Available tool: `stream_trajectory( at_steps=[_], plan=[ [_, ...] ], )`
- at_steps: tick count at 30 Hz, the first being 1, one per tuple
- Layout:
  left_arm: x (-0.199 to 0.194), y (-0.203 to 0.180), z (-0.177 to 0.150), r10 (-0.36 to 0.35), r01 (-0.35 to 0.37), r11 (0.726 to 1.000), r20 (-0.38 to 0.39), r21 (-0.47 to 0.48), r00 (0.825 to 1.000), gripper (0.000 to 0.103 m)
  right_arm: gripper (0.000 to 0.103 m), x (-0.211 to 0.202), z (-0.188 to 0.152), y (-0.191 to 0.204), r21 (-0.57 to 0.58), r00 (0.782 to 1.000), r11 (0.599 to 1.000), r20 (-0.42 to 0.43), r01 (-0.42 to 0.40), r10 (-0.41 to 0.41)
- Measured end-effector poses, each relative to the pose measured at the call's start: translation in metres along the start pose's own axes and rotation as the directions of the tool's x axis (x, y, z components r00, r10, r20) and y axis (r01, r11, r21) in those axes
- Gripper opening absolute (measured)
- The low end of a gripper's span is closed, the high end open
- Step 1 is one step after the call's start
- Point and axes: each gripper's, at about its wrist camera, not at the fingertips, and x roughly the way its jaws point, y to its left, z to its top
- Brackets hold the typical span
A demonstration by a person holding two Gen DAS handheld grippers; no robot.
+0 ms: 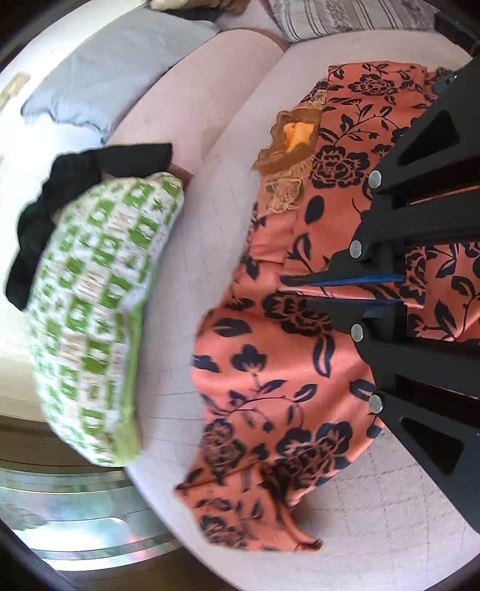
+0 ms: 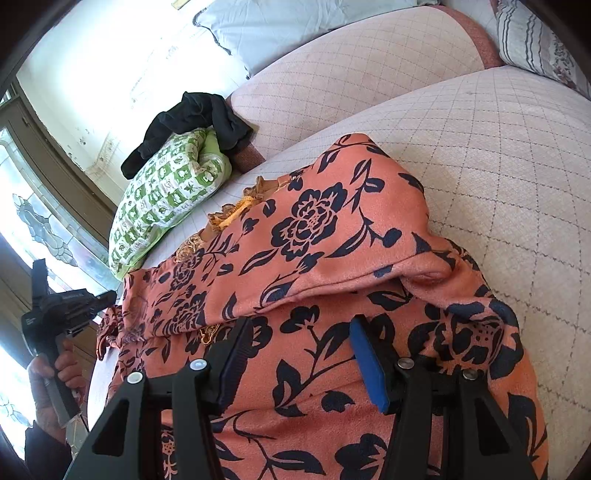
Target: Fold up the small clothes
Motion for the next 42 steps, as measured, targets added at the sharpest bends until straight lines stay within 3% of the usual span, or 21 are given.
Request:
stream_trajectory(
  at_steps=[2, 6, 11, 15, 19, 21, 23, 26, 30, 33, 35, 38, 42],
  plan=[
    [0.008, 0.005, 0.0, -0.006, 0.005, 1.0, -0.042, -0.011, 0.999, 0.006, 0.059, 0.0, 0.0, 0.0, 0.001, 1.0, 1.0, -0.001, 0.003, -0.003],
    [0.001, 0.003, 0.0, -0.001, 0.001, 1.0, -0.032, -0.002, 0.999, 0.006, 0.059, -0.002, 0.003, 0.01, -0.015, 0.999, 0.999, -0.013, 0.04, -0.04],
    [0.006, -0.005, 0.001, 0.005, -0.003, 1.0, -0.055, 0.022, 0.998, 0.008, 0.059, -0.005, 0.018, 0.029, -0.02, 1.0, 1.0, 0.008, -0.003, 0.003],
    [0.014, -0.006, -0.002, 0.008, -0.006, 1.0, -0.103, 0.02, 0.995, 0.039, 0.059, -0.001, 0.038, 0.043, -0.022, 0.999, 1.0, 0.048, -0.003, 0.004],
    [0.022, -0.009, -0.007, 0.048, -0.041, 0.998, -0.138, 0.054, 0.989, 0.052, 0.059, 0.027, 0.052, 0.037, 0.042, 0.998, 0.997, 0.006, 0.06, -0.06],
    [0.028, -0.01, -0.009, 0.07, -0.059, 0.996, -0.165, 0.071, 0.984, 0.053, 0.059, 0.049, 0.051, 0.025, 0.088, 0.99, 0.989, -0.083, 0.117, -0.11],
    [0.03, -0.009, -0.009, 0.075, -0.063, 0.995, -0.174, 0.071, 0.982, 0.053, 0.059, 0.048, 0.05, 0.028, 0.069, 0.992, 0.99, -0.045, 0.122, -0.119],
    [0.026, -0.007, -0.007, 0.067, -0.058, 0.996, -0.155, 0.063, 0.986, 0.053, 0.059, 0.047, 0.05, 0.037, 0.03, 0.986, 0.987, -0.056, 0.159, -0.157],
    [0.026, -0.005, -0.006, 0.082, -0.073, 0.995, -0.145, 0.065, 0.986, 0.053, 0.06, 0.045, 0.047, 0.051, 0.017, 0.993, 0.994, -0.057, 0.104, -0.103],
    [0.032, -0.004, -0.009, 0.105, -0.093, 0.993, -0.17, 0.076, 0.98, 0.053, 0.057, 0.054, 0.037, 0.071, -0.067, 0.992, 0.994, -0.086, 0.088, -0.094],
    [0.035, -0.01, -0.012, 0.141, -0.121, 0.985, -0.171, 0.122, 0.975, 0.053, 0.051, 0.063, 0.027, 0.082, -0.138, 0.984, 0.981, -0.09, 0.139, -0.152],
    [0.036, -0.017, -0.017, 0.183, -0.154, 0.972, -0.16, 0.179, 0.97, 0.055, 0.051, 0.068, 0.019, 0.09, -0.207, 0.976, 0.959, -0.058, 0.195, -0.211],
    [0.029, -0.016, -0.013, 0.172, -0.15, 0.977, -0.143, 0.15, 0.975, 0.055, 0.051, 0.07, 0.016, 0.092, -0.22, 0.973, 0.952, -0.036, 0.213, -0.226]
  ],
)
